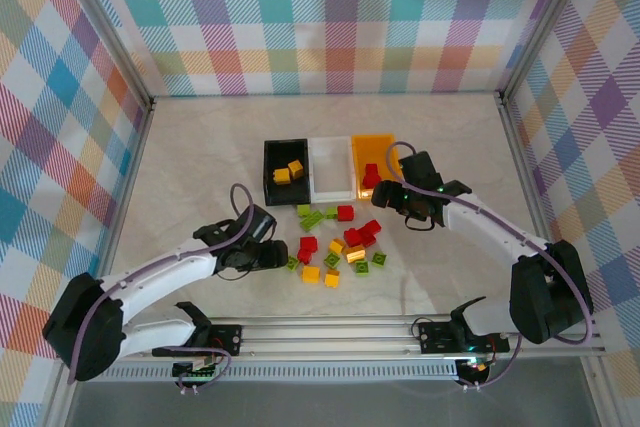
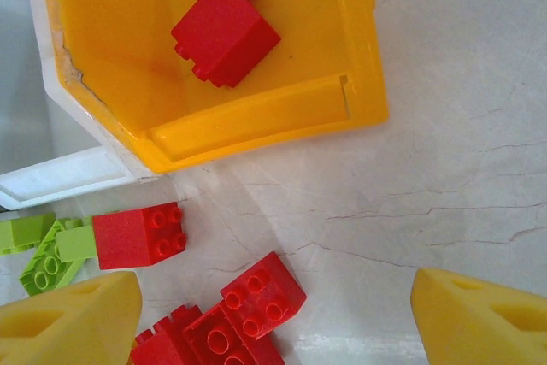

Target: Sort the legos into containers by color

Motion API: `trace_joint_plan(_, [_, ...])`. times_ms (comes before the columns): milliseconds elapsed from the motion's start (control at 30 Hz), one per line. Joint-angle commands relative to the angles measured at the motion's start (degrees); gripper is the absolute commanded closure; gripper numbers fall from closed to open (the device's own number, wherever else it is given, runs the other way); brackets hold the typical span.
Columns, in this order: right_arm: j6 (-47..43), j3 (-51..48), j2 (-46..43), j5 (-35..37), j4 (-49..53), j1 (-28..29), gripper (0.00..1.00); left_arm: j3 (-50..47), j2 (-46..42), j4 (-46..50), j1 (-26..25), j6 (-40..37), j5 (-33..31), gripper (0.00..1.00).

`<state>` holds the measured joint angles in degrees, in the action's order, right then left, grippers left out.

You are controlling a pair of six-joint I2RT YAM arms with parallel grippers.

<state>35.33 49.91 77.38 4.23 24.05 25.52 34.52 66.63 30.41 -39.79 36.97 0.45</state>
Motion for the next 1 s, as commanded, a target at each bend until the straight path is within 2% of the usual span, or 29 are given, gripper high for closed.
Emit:
trace_joint_plan(0, [0.13, -0.69, -1.39, 0.56, -0.31, 0.15, 0.17, 0.53, 3.47, -1.23, 0.49, -0.59, -1.33, 0.37])
trace_joint_plan(267, [-0.18, -0.6, -2.48, 1.57, 0.08, 0.14, 0.17, 0.82, 6.65, 1.57, 3.5, -0.18, -5.0, 0.48])
trace_joint_plan(333, [-0.16, -0.54, -2.59, 1.71, 0.03, 0.15, 0.17, 0.5, 5.58, 2.81, 5.02, -0.13, -5.83, 0.53])
trace_joint_plan(400, [-0.23, -0.43, -2.49, 1.66, 0.18, 0.15, 0.17, 0.44, 3.38, 3.21, 5.69, -0.39, -5.73, 0.53])
trace_joint_plan(467, [-0.22, -0.56, -2.46, 1.61, -0.01, 0.15, 0.17, 0.67, 1.09, 2.94, 5.7, -0.73, -4.91, 0.5])
trace_joint_plan(567, [-0.12, -0.94, -2.33, 1.57, -0.48, 0.15, 0.17, 1.4, -0.28, 2.64, 5.52, -1.43, -3.69, 0.39])
trace_joint_plan(800, [0.09, -1.31, -2.3, 1.03, -0.7, 0.12, 0.17, 0.48, 3.88, 0.2, 5.78, -1.37, -6.55, 0.25])
trace_joint_plan(967, [0.0, -1.48, -3.18, 1.48, -0.35, 0.15, 0.17, 1.63, 10.13, -5.32, 6.02, -2.84, -7.66, 0.24])
